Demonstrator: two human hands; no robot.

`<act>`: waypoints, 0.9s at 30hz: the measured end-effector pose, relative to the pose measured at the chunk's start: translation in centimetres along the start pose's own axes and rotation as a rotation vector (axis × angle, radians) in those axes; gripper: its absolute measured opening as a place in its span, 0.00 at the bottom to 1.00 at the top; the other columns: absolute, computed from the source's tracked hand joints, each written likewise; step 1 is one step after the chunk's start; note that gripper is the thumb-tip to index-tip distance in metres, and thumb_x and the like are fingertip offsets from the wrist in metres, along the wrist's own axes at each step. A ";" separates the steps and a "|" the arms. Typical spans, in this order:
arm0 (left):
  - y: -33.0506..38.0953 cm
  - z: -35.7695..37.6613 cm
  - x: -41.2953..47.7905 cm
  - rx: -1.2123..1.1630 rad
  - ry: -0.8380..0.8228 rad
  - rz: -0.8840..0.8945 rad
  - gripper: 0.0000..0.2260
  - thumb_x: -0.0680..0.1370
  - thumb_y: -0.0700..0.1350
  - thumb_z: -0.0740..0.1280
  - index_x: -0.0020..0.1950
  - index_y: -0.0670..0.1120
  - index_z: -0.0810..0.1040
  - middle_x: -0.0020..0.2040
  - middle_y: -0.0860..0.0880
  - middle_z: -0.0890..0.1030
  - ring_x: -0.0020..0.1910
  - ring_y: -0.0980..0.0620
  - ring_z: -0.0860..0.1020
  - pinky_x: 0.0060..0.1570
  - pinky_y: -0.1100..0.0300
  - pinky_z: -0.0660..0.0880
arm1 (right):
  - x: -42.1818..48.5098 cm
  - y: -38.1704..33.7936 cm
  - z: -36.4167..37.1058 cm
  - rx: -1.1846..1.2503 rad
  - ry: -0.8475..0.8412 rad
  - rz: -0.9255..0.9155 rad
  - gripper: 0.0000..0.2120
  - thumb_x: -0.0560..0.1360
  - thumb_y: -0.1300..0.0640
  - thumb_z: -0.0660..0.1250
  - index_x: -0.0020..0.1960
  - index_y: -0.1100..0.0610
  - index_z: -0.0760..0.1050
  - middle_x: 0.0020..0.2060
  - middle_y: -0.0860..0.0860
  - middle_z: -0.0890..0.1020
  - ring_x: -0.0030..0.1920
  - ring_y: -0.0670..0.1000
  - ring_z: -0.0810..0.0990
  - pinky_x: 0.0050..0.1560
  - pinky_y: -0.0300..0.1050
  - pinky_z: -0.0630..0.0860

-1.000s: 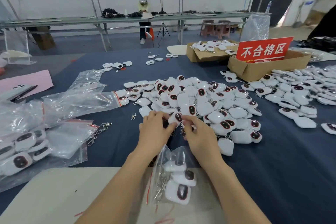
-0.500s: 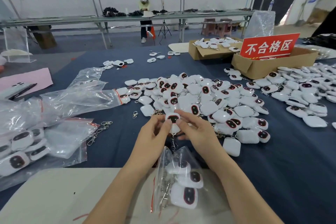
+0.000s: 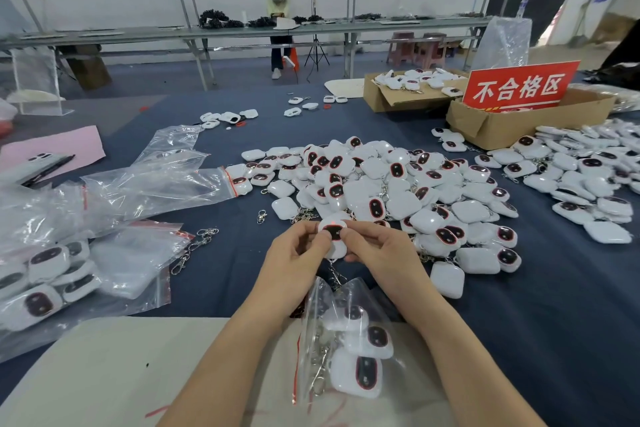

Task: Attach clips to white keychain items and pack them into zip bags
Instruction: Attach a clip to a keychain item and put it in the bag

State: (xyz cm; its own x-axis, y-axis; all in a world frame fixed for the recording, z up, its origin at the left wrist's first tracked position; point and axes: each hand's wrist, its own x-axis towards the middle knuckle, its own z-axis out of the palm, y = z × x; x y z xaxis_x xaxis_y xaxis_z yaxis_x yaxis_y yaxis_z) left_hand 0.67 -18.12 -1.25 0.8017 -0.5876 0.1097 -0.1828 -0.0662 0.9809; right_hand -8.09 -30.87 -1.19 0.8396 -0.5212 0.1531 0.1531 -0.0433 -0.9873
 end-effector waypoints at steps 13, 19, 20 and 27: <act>-0.1 -0.1 0.0 0.007 -0.031 0.007 0.05 0.82 0.47 0.67 0.54 0.50 0.83 0.40 0.59 0.84 0.40 0.65 0.81 0.41 0.75 0.72 | 0.1 0.0 0.0 -0.066 0.025 -0.004 0.12 0.79 0.61 0.69 0.45 0.44 0.82 0.34 0.42 0.86 0.33 0.37 0.80 0.38 0.28 0.75; -0.2 0.0 -0.2 -0.026 -0.067 0.013 0.08 0.79 0.41 0.70 0.56 0.52 0.80 0.49 0.52 0.85 0.47 0.54 0.83 0.48 0.67 0.78 | 0.1 0.1 0.0 -0.017 0.001 0.017 0.10 0.80 0.61 0.68 0.50 0.47 0.83 0.41 0.44 0.88 0.40 0.40 0.84 0.42 0.30 0.78; -0.3 0.0 -0.2 -0.026 -0.065 0.015 0.09 0.79 0.40 0.70 0.56 0.52 0.80 0.48 0.53 0.85 0.46 0.55 0.83 0.46 0.68 0.78 | 0.1 0.1 0.0 -0.016 -0.006 0.012 0.10 0.80 0.61 0.67 0.50 0.46 0.83 0.42 0.44 0.88 0.41 0.40 0.84 0.43 0.31 0.78; -0.5 0.0 -0.2 0.000 -0.051 0.022 0.09 0.78 0.42 0.71 0.55 0.53 0.79 0.46 0.58 0.85 0.44 0.61 0.82 0.43 0.72 0.75 | 0.1 0.4 -0.1 -0.045 -0.023 0.000 0.10 0.80 0.60 0.68 0.54 0.46 0.83 0.44 0.45 0.88 0.41 0.42 0.84 0.45 0.31 0.78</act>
State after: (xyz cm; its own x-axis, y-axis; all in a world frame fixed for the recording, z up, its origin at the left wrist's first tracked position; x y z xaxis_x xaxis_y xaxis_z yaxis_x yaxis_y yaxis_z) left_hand 0.63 -17.98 -1.71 0.7674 -0.6294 0.1227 -0.2000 -0.0530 0.9784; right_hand -8.00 -31.06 -1.58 0.8512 -0.5019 0.1533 0.1297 -0.0819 -0.9882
